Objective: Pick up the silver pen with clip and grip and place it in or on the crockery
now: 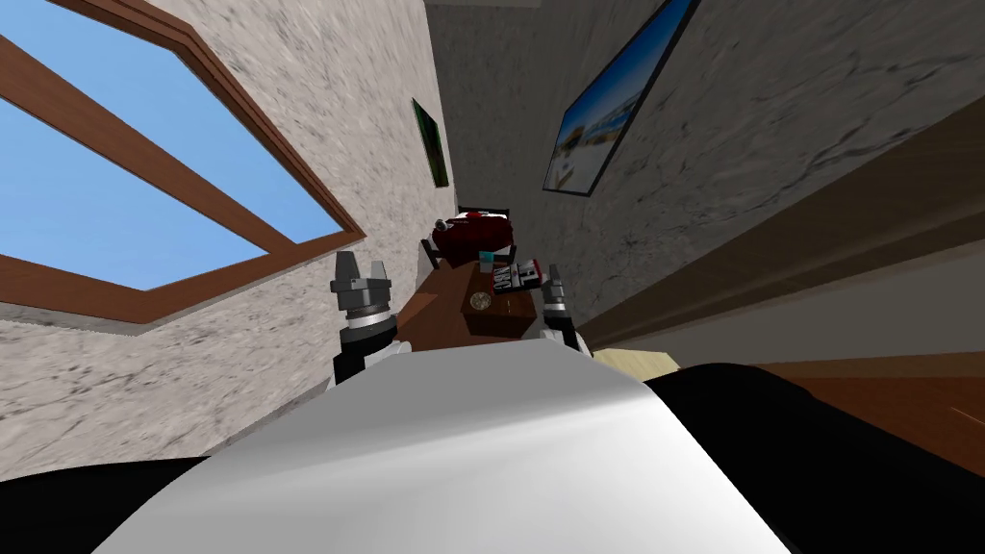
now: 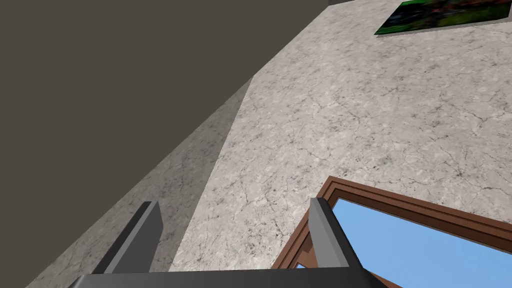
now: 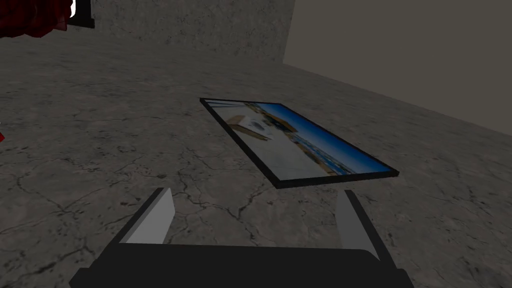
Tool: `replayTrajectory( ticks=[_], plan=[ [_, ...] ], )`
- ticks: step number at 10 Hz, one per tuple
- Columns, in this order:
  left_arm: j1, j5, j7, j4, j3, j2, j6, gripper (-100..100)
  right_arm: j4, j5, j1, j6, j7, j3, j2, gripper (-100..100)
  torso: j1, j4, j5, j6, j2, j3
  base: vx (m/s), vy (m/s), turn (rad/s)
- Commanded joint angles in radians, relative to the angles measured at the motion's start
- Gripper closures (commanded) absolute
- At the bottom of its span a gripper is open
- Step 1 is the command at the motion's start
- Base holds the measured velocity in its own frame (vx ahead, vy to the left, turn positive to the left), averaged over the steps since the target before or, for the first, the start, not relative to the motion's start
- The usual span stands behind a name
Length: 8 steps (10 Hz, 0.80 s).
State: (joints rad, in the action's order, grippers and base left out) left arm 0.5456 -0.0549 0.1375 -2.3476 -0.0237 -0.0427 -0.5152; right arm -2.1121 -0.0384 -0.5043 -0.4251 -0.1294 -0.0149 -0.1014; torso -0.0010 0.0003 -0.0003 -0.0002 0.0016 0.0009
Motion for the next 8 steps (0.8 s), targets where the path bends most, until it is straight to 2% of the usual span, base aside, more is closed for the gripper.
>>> replayTrajectory(
  ticks=[1,2,4,5,7,8],
  plan=[
    [0.000,0.000,0.000,0.000,0.000,0.000,0.000,0,0.050,0.021,0.022,0.050,-0.004,0.011,-0.022,-100,0.000,0.000,0.000,0.000,0.000,0.000,-0.024,-0.007,0.154],
    [0.000,0.000,0.000,0.000,0.000,0.000,0.000,0,0.051,0.021,0.022,0.050,-0.004,0.011,-0.022,-100,0.000,0.000,0.000,0.000,0.000,0.000,-0.015,-0.004,0.055],
    [0.000,0.000,0.000,0.000,0.000,0.000,0.000,0,0.109,0.045,0.043,0.115,-0.004,0.022,-0.053,-100,0.001,0.000,0.000,0.000,-0.001,0.000,-0.017,-0.002,0.152],
    [0.000,0.000,0.000,0.000,0.000,0.000,0.000,0,0.112,0.045,0.043,0.116,-0.004,0.022,-0.053,-100,0.001,0.000,0.000,0.000,-0.001,0.000,-0.016,-0.004,0.067],
    [0.000,0.000,0.000,0.000,0.000,0.000,0.000,0,0.179,0.069,0.065,0.178,-0.004,0.035,-0.084,-100,0.001,0.000,0.000,0.000,-0.001,-0.001,-0.015,0.000,0.175],
    [0.000,0.000,0.000,0.000,0.000,0.000,0.000,0,0.180,0.069,0.065,0.186,-0.004,0.035,-0.084,-100,0.000,0.000,0.000,0.000,-0.001,-0.001,-0.011,-0.002,0.071]
  ],
)
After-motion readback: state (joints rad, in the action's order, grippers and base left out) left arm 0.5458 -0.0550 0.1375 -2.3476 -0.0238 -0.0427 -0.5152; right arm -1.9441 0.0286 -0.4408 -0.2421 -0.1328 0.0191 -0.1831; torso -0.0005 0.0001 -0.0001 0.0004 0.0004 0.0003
